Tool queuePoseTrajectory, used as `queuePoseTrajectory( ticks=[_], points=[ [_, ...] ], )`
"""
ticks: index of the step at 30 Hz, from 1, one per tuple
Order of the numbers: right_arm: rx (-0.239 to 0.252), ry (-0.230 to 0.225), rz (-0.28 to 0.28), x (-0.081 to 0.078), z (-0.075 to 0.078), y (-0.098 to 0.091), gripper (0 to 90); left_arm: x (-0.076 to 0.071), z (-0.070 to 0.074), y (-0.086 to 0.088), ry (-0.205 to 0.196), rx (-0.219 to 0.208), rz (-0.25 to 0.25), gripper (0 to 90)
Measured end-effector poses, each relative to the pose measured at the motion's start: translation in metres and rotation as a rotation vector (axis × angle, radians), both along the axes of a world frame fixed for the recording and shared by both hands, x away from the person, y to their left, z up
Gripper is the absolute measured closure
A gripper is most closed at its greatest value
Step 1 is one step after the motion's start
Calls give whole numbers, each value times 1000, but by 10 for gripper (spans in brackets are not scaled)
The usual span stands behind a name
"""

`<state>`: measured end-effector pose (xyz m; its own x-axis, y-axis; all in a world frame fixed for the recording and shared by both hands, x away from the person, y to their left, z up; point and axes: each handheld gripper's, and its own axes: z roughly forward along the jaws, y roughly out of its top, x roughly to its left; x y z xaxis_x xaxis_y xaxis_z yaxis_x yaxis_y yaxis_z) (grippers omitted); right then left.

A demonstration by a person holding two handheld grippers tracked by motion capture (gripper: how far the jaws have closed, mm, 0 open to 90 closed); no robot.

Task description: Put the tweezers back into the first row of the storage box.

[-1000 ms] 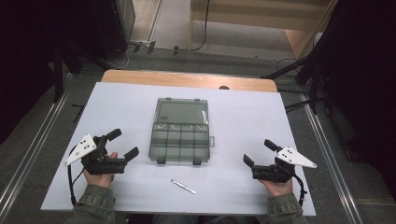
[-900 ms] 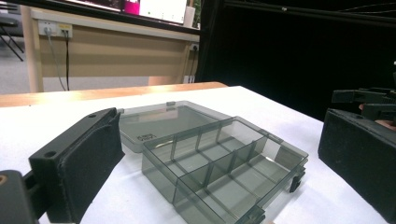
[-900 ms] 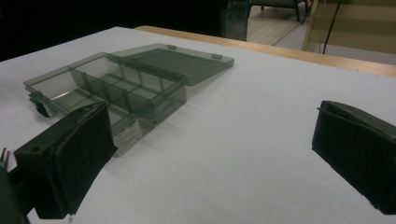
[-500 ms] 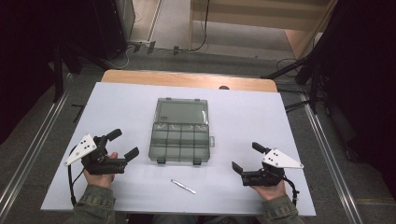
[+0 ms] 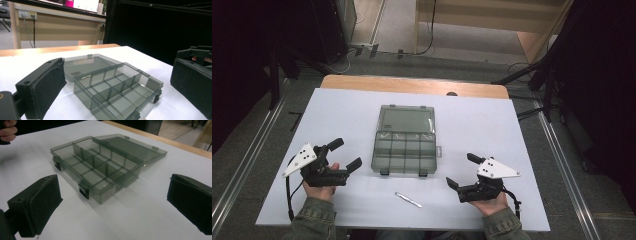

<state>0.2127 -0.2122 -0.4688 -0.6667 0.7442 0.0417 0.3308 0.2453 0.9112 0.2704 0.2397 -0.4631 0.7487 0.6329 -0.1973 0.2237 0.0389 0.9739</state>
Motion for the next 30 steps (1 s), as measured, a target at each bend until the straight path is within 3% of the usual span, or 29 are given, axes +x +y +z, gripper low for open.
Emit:
queuePoseTrajectory(
  ticks=[15, 20, 24, 30],
  points=[
    [-42, 12, 105, 4, 14, 40, 0, 0, 1, 0, 1, -12, 3, 0],
    [-83, 39, 150, 7, 16, 54, 0, 0, 0, 0, 2, -9, 2, 0],
    [-99, 39, 154, 6, 17, 60, 0, 0, 0, 0, 1, -4, -2, 0],
    [-133, 86, 178, 8, 19, 71, 0, 0, 0, 0, 1, -9, -1, 0]
  ],
)
